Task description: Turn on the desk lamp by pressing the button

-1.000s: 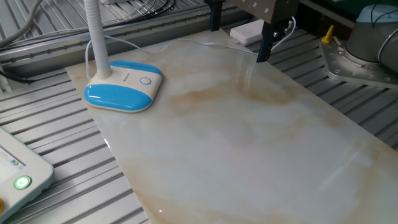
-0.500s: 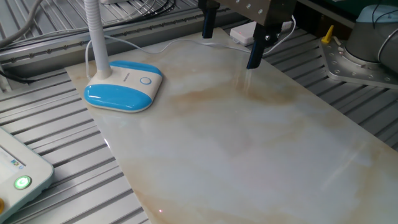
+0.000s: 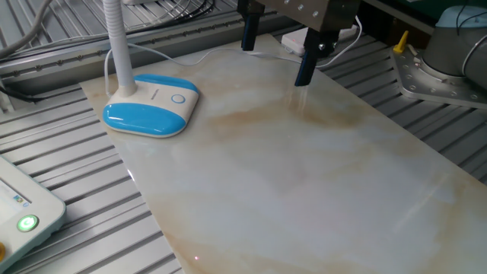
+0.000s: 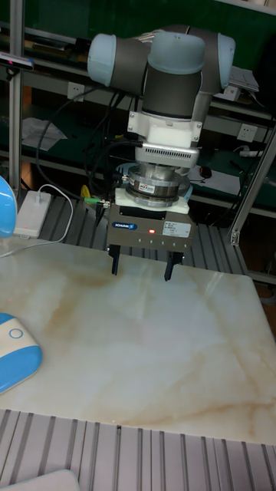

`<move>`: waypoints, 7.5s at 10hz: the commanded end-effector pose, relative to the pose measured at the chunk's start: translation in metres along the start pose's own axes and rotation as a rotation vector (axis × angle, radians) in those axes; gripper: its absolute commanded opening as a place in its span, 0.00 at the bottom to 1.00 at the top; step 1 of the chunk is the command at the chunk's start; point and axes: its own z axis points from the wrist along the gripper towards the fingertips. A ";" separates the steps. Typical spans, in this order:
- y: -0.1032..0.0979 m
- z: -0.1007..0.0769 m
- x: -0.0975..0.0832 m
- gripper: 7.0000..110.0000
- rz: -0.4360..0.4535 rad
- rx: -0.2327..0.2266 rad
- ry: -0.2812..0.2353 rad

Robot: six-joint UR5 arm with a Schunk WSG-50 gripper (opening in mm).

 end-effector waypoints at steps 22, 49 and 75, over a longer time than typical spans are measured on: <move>-0.045 -0.012 -0.016 0.79 0.431 0.067 0.060; -0.052 -0.014 0.006 0.79 0.206 0.116 0.163; -0.132 0.114 -0.007 0.79 0.310 0.139 0.085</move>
